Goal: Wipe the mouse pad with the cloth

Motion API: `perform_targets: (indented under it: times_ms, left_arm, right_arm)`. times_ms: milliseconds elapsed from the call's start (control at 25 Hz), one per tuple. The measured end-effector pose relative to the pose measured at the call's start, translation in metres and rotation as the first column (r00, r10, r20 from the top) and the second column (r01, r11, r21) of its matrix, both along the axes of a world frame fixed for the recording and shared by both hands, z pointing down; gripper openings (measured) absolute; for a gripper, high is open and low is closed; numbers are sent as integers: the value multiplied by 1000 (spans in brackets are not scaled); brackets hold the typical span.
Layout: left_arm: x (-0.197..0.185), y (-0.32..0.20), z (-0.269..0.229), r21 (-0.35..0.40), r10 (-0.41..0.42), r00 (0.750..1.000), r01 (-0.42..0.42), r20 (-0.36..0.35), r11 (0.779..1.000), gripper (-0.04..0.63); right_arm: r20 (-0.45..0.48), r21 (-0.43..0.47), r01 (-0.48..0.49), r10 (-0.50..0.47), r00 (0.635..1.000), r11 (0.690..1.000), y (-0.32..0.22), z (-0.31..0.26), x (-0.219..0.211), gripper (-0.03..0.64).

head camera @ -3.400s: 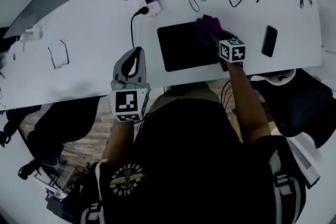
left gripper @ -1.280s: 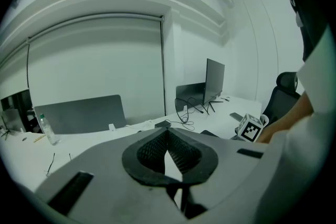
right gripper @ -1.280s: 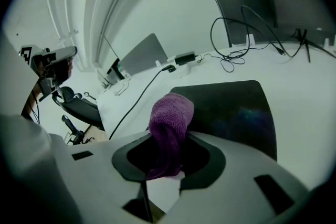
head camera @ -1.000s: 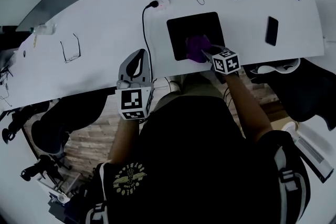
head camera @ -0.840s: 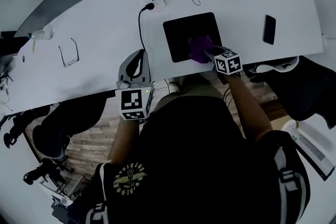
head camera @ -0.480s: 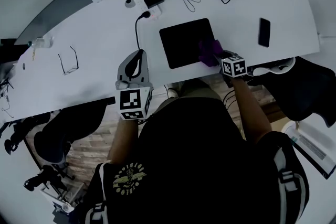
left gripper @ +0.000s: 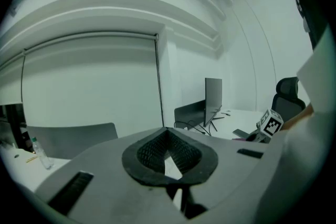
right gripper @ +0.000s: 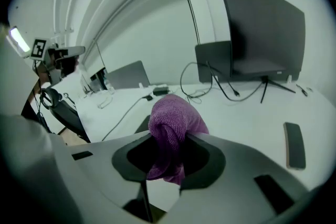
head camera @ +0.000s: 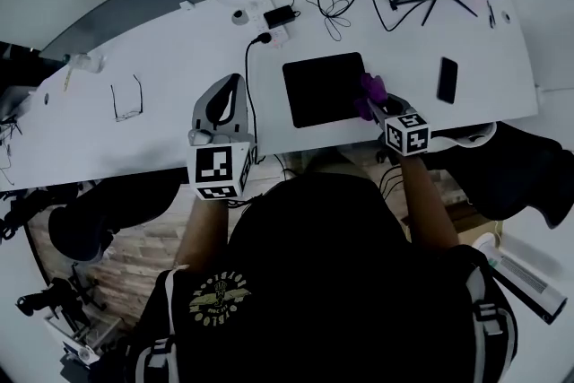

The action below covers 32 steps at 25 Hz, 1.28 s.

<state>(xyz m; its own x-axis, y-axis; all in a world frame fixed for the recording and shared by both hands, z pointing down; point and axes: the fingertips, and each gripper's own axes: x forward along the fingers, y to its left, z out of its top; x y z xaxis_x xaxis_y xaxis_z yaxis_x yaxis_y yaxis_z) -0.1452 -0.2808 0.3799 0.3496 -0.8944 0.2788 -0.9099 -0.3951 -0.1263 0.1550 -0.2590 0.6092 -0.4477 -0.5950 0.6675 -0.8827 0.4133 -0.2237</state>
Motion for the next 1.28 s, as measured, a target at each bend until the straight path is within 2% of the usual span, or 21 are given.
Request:
perform_targets:
  times_ms: [120, 240, 440, 560, 640, 760, 960, 1280]
  left_arm:
    - [-10, 7, -21, 45, -12, 1000, 11, 4, 999, 2]
    - [-22, 17, -42, 87, -22, 1000, 21, 5, 996, 2]
    - [-39, 41, -80, 156, -31, 999, 32, -9, 987, 2]
    - [-46, 53, -96, 187, -35, 999, 36, -11, 982, 2]
    - [-51, 61, -101, 205, -39, 999, 40, -10, 978, 2]
    - [-60, 74, -104, 213, -41, 999, 42, -10, 976, 2]
    - [-75, 89, -104, 214, -39, 999, 41, -15, 976, 2]
    - [-79, 99, -99, 214, -21, 998, 32, -54, 976, 2]
  right_arm:
    - [61, 129, 8, -16, 998, 992, -6, -61, -17, 109]
    - [111, 268, 2, -33, 993, 963, -5, -122, -30, 109]
    - [127, 484, -11, -58, 990, 875, 9, -215, -48, 109]
    - [117, 573, -8, -72, 991, 820, 21, -253, -56, 108]
    - [117, 603, -13, -72, 990, 798, 27, -269, -59, 108]
    - [117, 617, -25, -60, 991, 787, 37, -282, -65, 108]
    - [123, 619, -38, -49, 991, 784, 49, -282, -73, 109]
    - [91, 595, -33, -27, 995, 803, 63, -273, -78, 109]
